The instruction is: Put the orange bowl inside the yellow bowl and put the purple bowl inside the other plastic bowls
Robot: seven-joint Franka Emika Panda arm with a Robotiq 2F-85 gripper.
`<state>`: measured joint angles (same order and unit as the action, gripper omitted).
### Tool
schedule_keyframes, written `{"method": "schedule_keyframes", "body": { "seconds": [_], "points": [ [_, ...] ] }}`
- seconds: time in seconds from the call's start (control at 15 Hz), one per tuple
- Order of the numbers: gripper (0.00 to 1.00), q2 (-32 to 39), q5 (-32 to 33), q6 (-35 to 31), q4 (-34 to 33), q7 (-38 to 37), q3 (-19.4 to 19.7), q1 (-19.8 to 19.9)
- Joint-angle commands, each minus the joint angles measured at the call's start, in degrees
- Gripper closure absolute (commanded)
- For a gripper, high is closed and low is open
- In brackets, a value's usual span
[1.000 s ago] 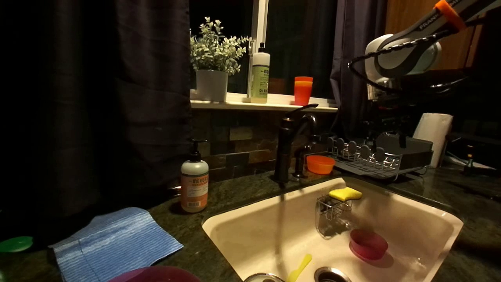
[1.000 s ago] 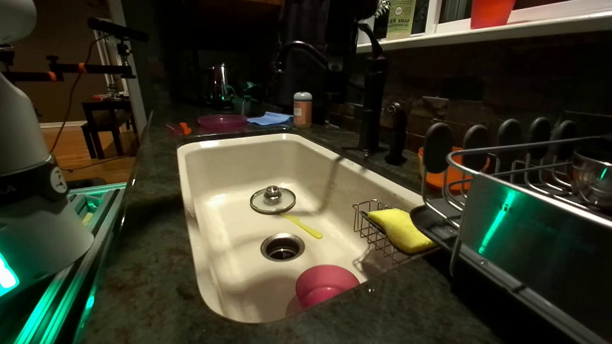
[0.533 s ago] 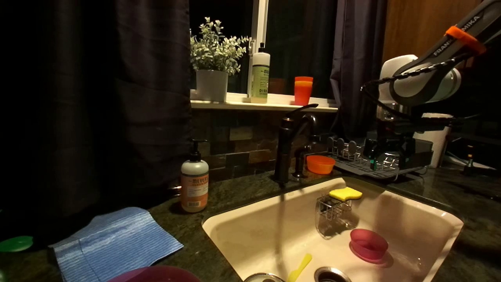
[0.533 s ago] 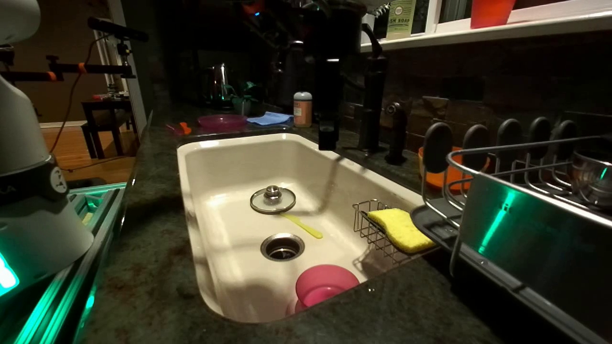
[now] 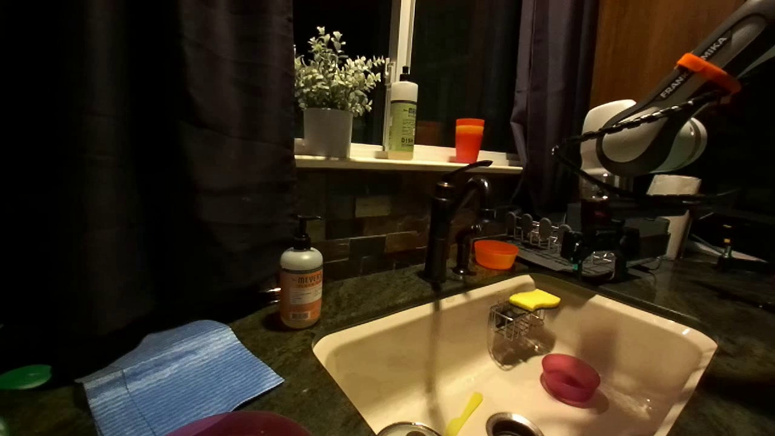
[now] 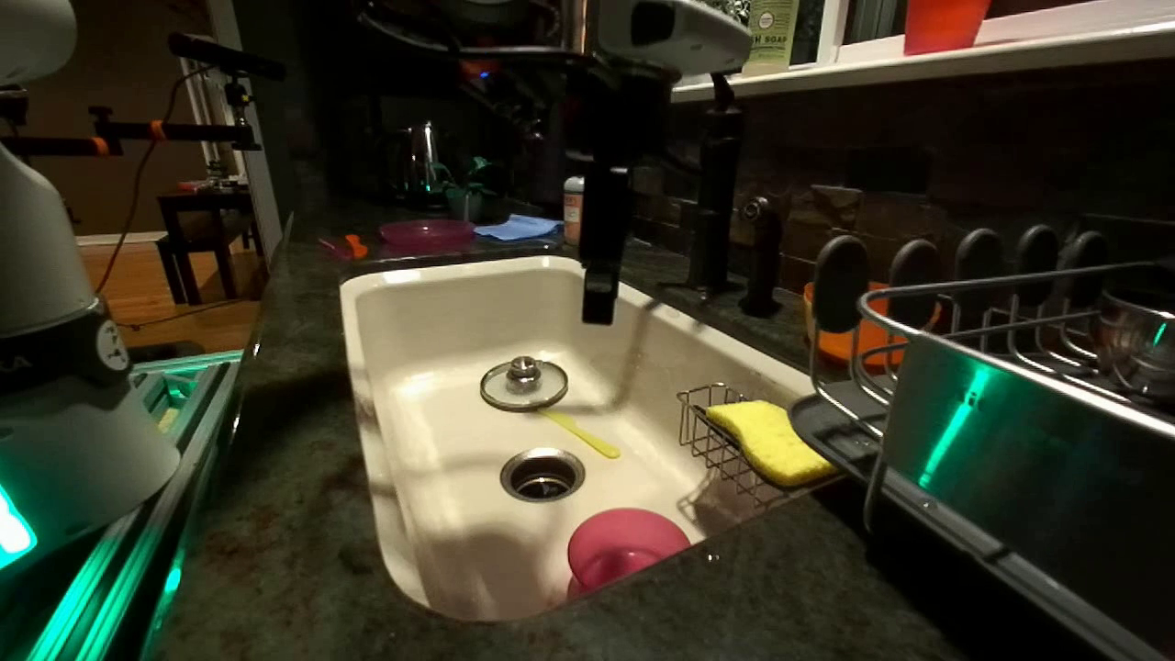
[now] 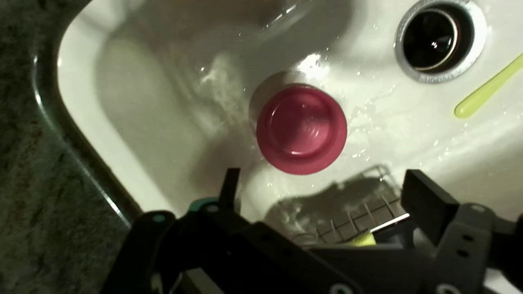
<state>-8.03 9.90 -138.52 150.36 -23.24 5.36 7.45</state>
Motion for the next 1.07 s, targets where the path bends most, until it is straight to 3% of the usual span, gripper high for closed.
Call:
{"method": "schedule_keyframes", "body": {
  "seconds": [0.0,0.27,0.33,0.67,1.0],
  "points": [
    [0.00,7.0,-3.7,-8.1,2.6,2.9,-0.6,-0.9],
    [0.00,15.5,-5.7,-17.6,3.0,6.5,-0.6,-1.7],
    [0.00,17.5,-9.2,-22.5,3.6,10.8,-1.1,-1.5],
    [0.00,26.4,-17.6,-32.3,1.9,21.4,-5.9,1.5],
    [0.00,34.6,-15.9,-37.2,-2.5,24.3,-7.2,3.6]
  ]
}}
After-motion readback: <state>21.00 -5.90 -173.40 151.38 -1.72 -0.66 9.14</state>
